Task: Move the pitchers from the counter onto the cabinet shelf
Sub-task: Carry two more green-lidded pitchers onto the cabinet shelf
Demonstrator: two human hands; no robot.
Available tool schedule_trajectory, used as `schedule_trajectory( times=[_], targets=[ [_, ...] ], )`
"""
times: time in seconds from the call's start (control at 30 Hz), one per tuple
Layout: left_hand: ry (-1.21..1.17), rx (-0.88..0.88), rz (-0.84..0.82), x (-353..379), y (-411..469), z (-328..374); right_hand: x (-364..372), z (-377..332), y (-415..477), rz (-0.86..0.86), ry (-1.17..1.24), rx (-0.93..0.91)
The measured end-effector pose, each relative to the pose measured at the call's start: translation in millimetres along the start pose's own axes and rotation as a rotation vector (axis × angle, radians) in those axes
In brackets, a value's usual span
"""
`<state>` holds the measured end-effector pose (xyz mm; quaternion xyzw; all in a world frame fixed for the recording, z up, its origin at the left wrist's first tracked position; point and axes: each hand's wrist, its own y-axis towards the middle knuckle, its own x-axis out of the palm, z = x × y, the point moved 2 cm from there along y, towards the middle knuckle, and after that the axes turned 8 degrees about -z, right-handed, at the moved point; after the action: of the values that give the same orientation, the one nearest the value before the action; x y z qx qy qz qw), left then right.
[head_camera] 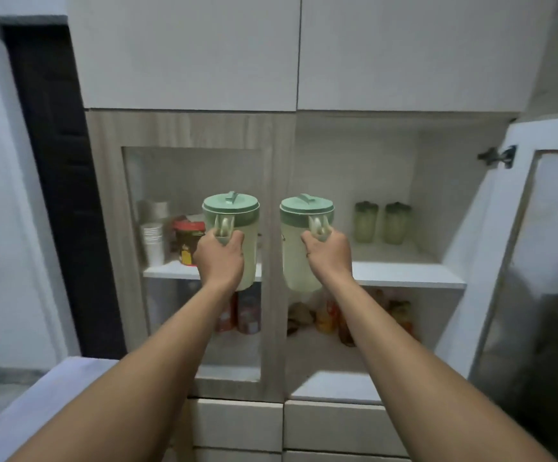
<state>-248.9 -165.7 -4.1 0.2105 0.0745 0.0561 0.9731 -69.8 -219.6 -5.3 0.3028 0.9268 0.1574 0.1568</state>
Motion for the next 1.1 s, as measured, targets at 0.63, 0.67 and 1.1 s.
schedule_trajectory(
  times=[0.63, 0.67, 1.1],
  targets=[
    [-0.149, -0.035, -0.237, 263.2, 20.3, 24.9, -172.4, 98.4, 128.4, 0.176, -0.043, 0.085],
    [-0.151, -0.043, -0.237, 272.4, 26.9, 21.0, -172.1, 104.9, 137.4, 0.177, -0.043, 0.091],
    [-0.134, -0.079, -0.280, 376.2, 136.7, -43.2, -143.9, 175.5, 262.9, 0.237, -0.077, 0.135]
  ],
)
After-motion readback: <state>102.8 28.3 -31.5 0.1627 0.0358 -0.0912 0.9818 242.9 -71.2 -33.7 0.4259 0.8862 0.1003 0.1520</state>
